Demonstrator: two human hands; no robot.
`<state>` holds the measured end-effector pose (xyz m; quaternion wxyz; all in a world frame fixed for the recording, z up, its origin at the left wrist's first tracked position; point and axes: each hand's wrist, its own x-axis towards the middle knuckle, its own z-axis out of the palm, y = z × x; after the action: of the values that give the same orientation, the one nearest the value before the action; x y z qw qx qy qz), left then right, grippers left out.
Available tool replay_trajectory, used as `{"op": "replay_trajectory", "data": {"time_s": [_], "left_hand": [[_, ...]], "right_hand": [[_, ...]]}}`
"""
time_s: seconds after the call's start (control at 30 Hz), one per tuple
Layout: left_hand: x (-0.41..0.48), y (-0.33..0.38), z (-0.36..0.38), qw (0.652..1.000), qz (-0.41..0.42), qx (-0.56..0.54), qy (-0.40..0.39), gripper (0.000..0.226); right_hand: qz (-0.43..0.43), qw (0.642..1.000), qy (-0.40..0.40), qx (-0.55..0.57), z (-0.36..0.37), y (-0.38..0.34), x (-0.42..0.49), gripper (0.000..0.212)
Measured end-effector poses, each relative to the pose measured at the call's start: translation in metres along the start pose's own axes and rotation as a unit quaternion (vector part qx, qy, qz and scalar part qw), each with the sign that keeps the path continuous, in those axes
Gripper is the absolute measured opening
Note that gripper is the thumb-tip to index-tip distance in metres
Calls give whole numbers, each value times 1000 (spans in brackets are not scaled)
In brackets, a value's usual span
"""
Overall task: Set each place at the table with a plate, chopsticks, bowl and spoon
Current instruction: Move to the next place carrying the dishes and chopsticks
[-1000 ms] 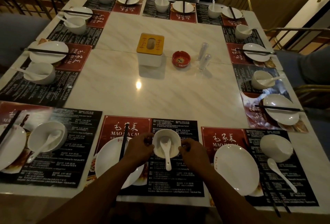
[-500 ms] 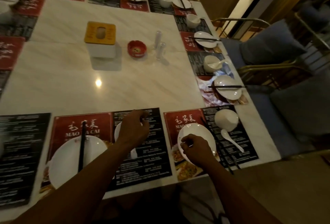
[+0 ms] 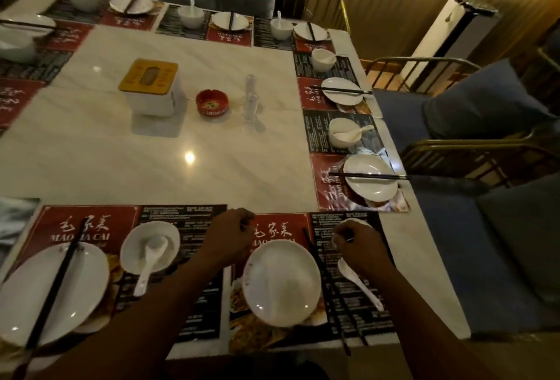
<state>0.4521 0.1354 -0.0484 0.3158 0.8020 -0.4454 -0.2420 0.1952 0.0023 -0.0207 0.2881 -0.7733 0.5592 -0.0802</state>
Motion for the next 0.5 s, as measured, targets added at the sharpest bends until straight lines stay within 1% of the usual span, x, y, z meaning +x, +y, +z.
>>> {"op": "replay_trajectory", "data": {"time_s": [0.13,0.2,0.27,0.33,0.37,0.4,0.5], "left_hand": [[-16,27,45,997,-79,9,0,22],[-29,32,54,993,-114,9,24,26],[-45,31,54,988,-146,13,48,20],[-65,26,50,981,-183,28,52,12],[-74,22,48,978,-201,27,56,12],[-83,17,47,973,-223,25,61,15],[-107,4,51,947,-315,15,62,37]], "right_hand": [[-28,998,-64,6,-7,24,17,10],[-49,991,-126,-12,-1,31,20,13],[-66,982,-177,-24,7,32,21,15],[-92,976,-194,-30,15,28,23,15],[-107,974,-197,-31,19,25,23,14],[-121,972,-199,-33,23,21,24,12],[-170,964,-196,-47,36,9,27,9]]}}
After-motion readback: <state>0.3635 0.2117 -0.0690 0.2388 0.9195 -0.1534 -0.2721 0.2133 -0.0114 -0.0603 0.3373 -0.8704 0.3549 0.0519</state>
